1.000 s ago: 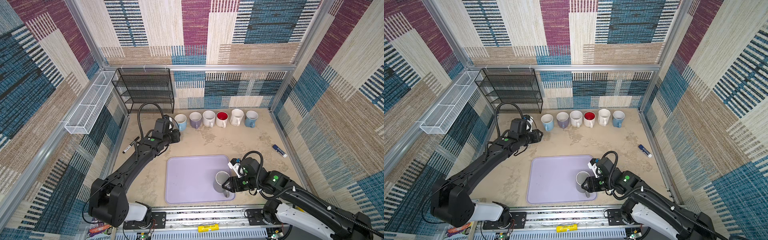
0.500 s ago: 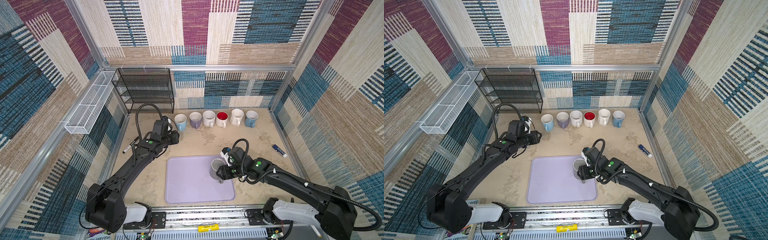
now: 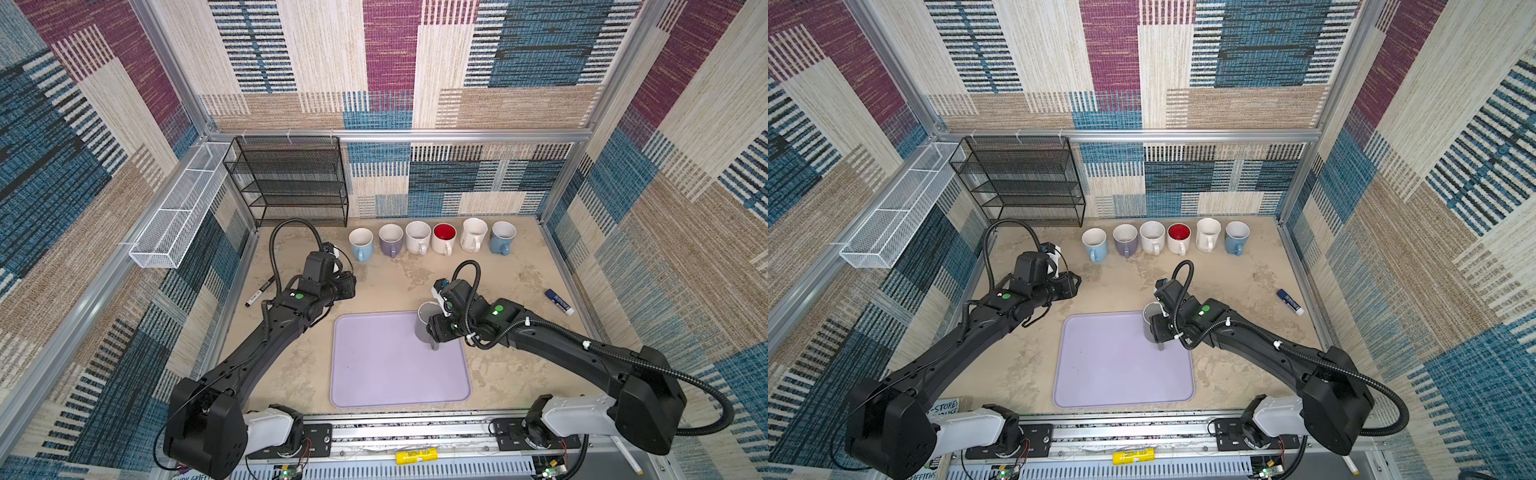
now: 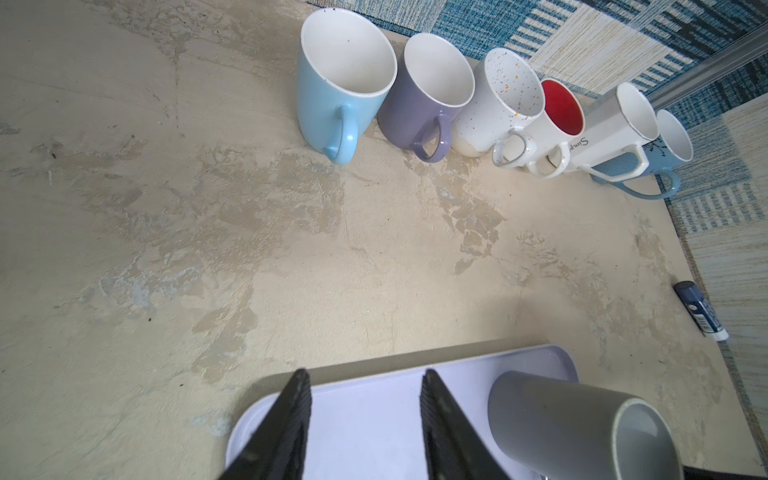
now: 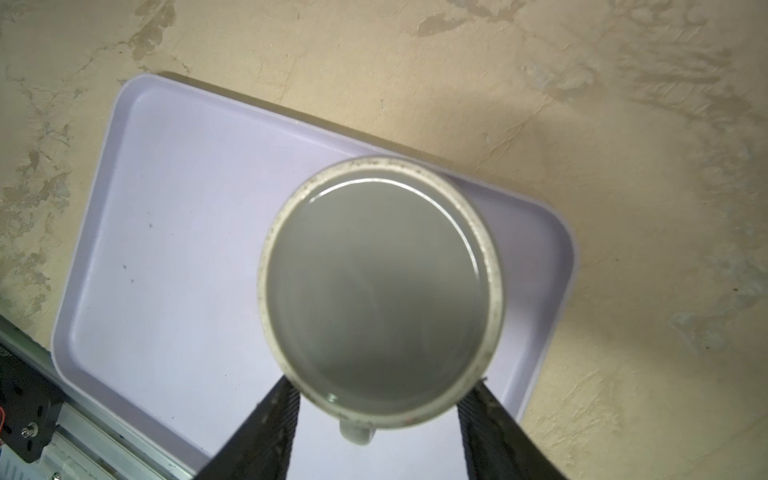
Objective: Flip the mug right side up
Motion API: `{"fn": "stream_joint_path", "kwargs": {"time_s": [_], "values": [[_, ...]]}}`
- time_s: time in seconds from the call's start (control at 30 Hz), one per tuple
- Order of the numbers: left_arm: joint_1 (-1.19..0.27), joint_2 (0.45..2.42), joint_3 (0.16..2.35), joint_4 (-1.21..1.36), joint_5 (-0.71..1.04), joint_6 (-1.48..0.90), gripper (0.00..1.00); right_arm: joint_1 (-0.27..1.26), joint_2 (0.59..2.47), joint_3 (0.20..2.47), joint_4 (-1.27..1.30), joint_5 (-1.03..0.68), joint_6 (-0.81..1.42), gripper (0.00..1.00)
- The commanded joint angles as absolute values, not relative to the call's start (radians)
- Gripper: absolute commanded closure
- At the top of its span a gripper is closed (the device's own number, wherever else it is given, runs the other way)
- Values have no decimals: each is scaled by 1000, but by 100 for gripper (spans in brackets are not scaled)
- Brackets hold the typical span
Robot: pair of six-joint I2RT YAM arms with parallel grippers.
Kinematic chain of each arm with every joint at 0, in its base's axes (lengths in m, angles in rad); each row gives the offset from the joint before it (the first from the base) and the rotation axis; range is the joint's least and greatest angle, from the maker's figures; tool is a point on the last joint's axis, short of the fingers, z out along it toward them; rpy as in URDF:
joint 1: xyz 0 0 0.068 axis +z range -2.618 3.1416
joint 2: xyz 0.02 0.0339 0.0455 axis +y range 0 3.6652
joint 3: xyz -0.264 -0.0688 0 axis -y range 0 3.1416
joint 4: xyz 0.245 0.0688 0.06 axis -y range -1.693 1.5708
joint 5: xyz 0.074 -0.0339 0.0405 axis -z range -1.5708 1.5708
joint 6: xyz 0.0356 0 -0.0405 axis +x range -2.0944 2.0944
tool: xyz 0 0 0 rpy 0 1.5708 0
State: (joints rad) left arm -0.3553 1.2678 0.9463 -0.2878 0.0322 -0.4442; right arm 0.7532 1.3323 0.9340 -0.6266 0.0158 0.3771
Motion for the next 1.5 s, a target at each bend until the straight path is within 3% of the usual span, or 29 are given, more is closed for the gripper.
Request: {"fn": "stream_joint_path", "kwargs": {"time_s": [0.0, 0.8, 1.2, 1.47], "values": [[-356, 1254, 940, -269, 30, -455, 56, 755, 1349, 951, -645, 72, 368, 40], [-357, 1266, 939, -270, 39, -452, 56, 769, 1432, 955, -639, 81, 374, 55], [-356, 1266, 948, -285, 33, -446, 56, 771, 1471, 958, -643, 123, 377, 69], [-356, 1269, 948, -287, 32, -446, 56, 772, 1480, 951, -641, 149, 378, 71]]}}
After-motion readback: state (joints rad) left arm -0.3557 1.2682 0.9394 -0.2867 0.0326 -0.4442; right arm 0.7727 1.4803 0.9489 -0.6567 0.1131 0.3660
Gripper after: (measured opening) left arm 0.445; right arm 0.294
